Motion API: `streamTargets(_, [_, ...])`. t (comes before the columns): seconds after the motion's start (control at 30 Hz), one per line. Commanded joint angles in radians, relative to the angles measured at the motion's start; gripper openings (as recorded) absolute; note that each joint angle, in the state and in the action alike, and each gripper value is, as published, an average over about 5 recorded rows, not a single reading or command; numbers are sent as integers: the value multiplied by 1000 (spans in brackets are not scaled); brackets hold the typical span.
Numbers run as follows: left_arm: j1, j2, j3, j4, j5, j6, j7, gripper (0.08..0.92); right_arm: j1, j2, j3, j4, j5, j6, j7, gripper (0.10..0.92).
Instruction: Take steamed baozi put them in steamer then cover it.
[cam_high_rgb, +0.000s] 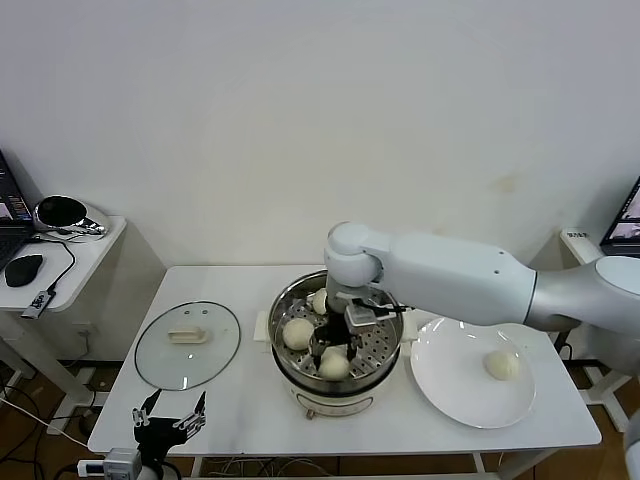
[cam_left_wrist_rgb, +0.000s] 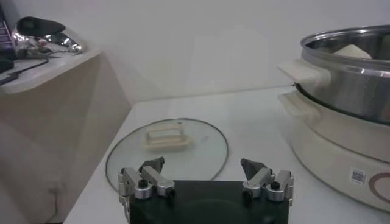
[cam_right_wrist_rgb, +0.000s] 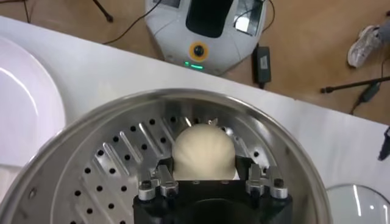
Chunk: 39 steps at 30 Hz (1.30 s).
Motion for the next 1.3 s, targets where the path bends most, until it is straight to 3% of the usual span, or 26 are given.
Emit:
streamTargets(0.03, [1,0,0,0,0,0,1,823,9,-11,-7,22,12,-88,10,701])
streamTargets(0.23, [-2,2,-1,-4,-1,1,3,823,71,-74,20,42,79,-219,16,815])
streamTargets(0.5, [-12,-1,6,-12,-2,3,6,823,164,-292,121,47,189,-499,95,823])
streamTargets(0.67, [-25,6,19,0,-2,4,7,823,191,-478,89,43,296,-776,95,823])
streamTargets(0.87, [-29,14,39,5,0,6,9,823,113,-642,94,49,296,-1056,59,823])
streamTargets(1.3, [-13,20,40,15,-3,6,11,823,-232,-738,223,-20,120,-1061,70,823])
